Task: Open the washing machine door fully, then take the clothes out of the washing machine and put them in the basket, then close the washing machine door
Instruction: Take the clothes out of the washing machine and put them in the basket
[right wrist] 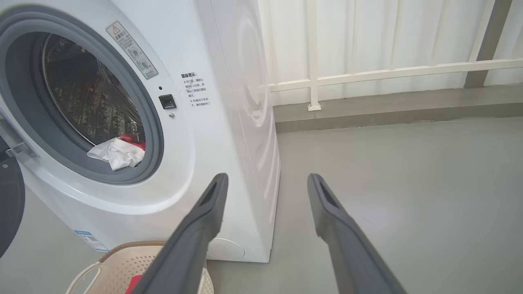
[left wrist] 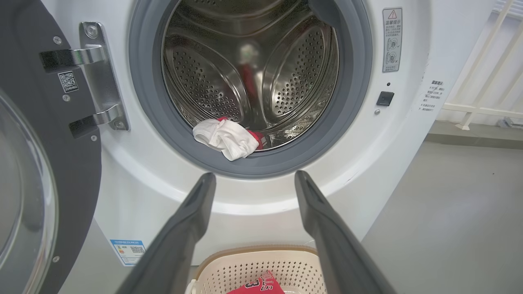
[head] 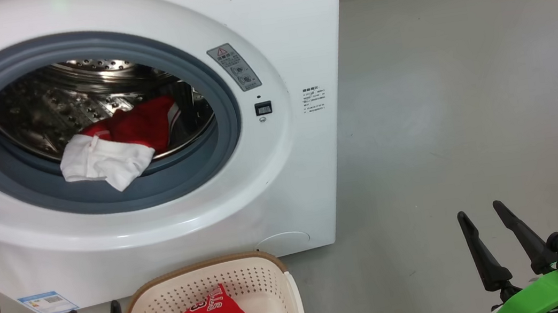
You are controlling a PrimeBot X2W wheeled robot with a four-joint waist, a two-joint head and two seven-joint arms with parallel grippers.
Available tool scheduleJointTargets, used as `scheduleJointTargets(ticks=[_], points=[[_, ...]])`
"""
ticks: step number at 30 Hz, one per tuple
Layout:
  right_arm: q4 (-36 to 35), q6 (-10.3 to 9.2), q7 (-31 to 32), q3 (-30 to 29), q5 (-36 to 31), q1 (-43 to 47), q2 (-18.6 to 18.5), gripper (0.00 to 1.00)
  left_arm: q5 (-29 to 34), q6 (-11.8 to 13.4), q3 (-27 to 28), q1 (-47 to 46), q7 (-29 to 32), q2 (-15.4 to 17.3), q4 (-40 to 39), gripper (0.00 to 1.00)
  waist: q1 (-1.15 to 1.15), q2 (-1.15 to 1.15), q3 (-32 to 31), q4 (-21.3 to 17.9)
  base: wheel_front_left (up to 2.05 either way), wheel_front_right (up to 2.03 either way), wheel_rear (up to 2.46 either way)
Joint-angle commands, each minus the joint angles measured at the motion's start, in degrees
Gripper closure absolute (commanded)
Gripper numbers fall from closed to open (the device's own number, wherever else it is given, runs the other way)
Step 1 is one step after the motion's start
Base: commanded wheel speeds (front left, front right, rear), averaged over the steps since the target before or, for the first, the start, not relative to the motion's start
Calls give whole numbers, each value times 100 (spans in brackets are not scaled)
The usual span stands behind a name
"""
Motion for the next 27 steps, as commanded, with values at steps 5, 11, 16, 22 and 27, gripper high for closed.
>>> scheduleJointTargets(ticks=[5,11,16,22,27], points=[[-164,36,-37,92,7,-25,-79,0,-133,109,138,44,-35,35,-300,0,0,0,9,-16,0,0,0],[-166,36,-37,79,7,-71,-64,0,-180,143,88,16,-35,34,-292,0,0,0,76,-12,0,0,0],[-178,36,-37,69,2,-139,-54,0,-151,165,18,-92,-35,34,-247,0,0,0,188,1,0,0,0],[-207,36,-37,92,2,-276,-28,0,28,137,-31,-493,-35,34,52,0,0,0,436,11,0,0,0],[-247,36,-37,113,-14,-430,25,0,231,95,-177,-1176,-35,110,521,0,0,0,717,18,0,0,0]])
